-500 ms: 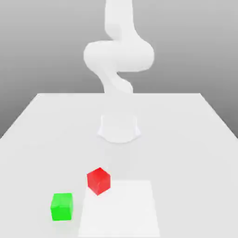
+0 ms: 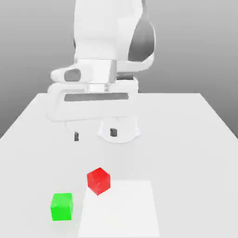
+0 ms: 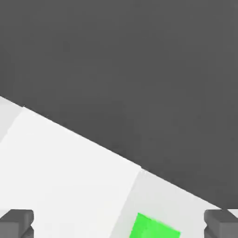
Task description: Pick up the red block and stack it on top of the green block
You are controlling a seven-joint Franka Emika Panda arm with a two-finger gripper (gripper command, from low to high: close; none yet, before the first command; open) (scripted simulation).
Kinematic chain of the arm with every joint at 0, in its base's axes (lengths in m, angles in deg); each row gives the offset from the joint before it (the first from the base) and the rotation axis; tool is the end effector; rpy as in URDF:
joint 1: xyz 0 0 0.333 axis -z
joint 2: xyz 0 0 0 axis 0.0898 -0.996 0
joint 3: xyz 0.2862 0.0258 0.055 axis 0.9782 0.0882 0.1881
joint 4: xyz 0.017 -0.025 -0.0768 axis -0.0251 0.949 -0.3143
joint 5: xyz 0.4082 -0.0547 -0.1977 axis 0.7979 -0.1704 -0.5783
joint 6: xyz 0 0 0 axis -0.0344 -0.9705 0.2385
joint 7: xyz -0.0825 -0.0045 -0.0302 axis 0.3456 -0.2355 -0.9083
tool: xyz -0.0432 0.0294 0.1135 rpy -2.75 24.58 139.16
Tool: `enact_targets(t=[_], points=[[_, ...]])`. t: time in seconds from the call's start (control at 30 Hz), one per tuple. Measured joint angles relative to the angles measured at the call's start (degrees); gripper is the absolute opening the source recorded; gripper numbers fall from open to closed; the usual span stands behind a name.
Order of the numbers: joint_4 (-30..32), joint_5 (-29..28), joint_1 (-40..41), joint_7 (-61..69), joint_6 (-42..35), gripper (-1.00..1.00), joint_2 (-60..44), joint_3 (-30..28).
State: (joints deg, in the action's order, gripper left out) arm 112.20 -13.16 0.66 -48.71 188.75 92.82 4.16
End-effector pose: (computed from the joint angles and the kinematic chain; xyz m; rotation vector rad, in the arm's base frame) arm 0.4225 -0.0591 0.1888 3.1138 -0.3050 0.2262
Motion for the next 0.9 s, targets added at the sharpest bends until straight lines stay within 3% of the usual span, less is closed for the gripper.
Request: enact_targets(t=[0.1, 0.2, 0.33, 0.37, 0.6, 0.8, 0.9], points=[[5.03, 1.73, -0.85, 8.92, 5.05, 0.00, -6.71, -2.35], [5.48, 7.36, -1.49, 14.46, 10.34, 0.00, -13.16, -1.83], [4.34, 17.03, 4.03, 21.59, 17.31, 0.00, -21.62, 6.29], [4.03, 18.64, 5.77, 22.81, 18.94, -1.00, -23.54, 8.44], [3.98, 18.83, 6.45, 22.93, 19.16, -1.00, -23.94, 9.16], [5.71, 7.33, 5.50, 14.67, 9.95, -1.00, -12.84, 4.71], [4.67, 5.72, 6.67, 11.20, 5.25, -1.00, -9.15, 4.85]])
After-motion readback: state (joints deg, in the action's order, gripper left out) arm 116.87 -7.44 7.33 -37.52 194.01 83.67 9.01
